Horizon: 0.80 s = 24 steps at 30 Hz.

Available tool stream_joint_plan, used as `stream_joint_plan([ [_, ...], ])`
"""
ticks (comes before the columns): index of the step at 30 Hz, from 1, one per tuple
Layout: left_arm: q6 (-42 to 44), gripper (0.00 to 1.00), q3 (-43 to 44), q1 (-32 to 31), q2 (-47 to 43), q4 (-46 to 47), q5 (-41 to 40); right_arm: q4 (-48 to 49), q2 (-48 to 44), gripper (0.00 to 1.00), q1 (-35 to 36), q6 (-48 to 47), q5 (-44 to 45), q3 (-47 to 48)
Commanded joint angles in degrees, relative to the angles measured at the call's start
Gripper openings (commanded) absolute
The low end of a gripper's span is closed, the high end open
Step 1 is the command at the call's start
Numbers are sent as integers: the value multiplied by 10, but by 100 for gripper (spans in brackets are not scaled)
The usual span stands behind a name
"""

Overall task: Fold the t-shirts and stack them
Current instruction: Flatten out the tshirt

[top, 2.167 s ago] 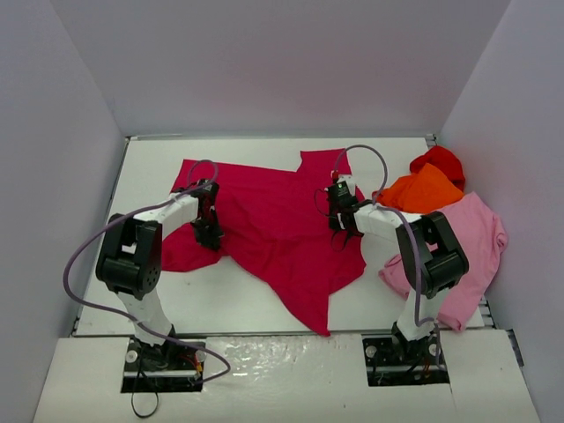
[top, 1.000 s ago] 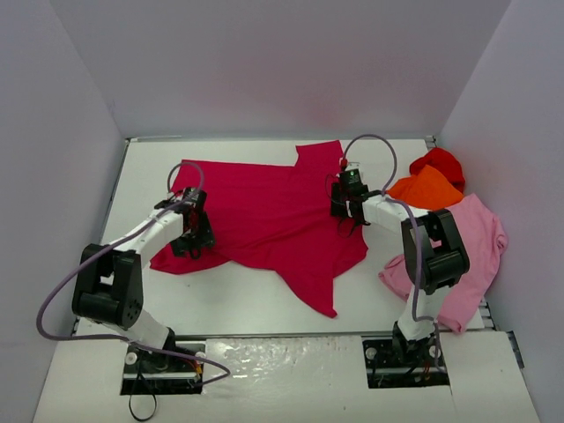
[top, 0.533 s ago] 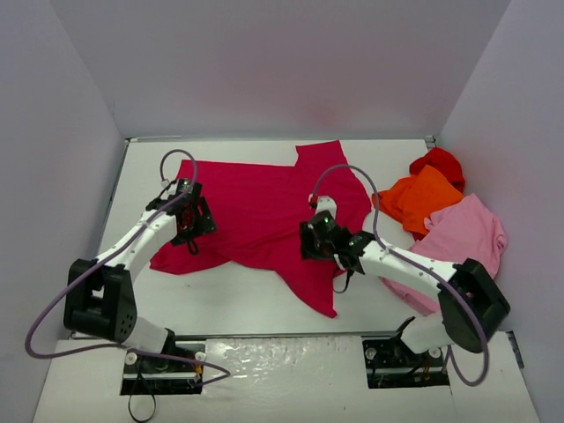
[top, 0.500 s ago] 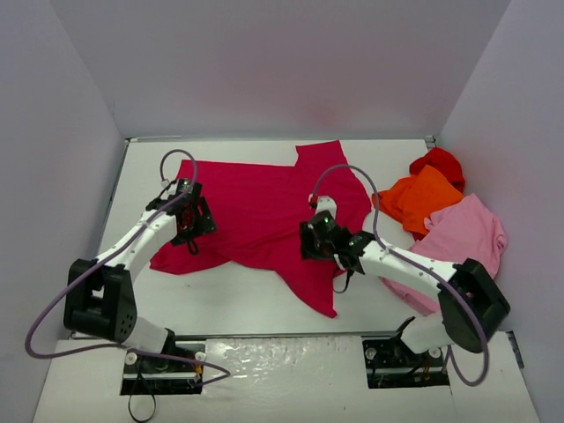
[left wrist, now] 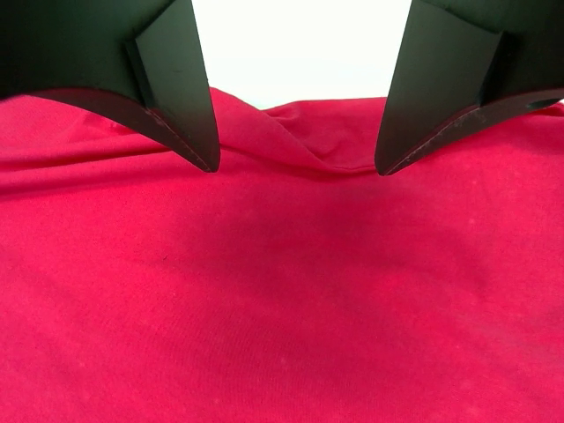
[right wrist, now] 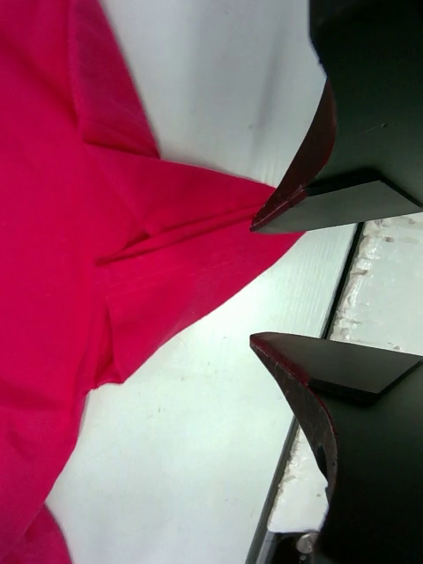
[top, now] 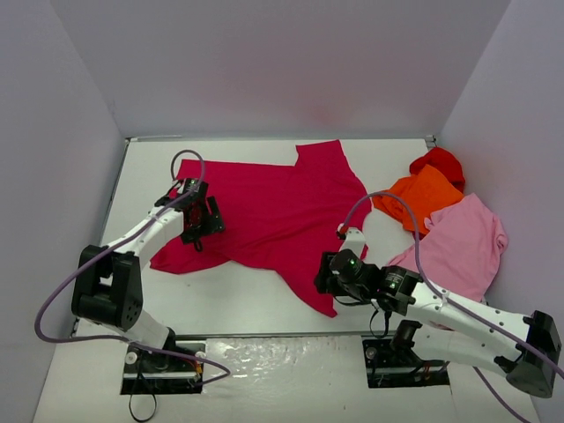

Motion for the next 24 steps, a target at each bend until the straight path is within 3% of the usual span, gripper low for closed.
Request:
stream_joint_plan([
  [1, -3, 67, -3, -3, 1, 28, 8, -2, 34, 45, 14, 25, 31, -5],
  [10, -8, 65, -24, -6, -1, 36, 31, 68, 167, 44, 23, -29, 50, 20],
  [17, -3, 64, -22, -6, -2, 27, 28, 103, 218, 43, 24, -46, 39, 24],
  [24, -2, 61, -22, -7, 9, 31, 35, 136, 244, 26, 23, -50, 25, 8],
])
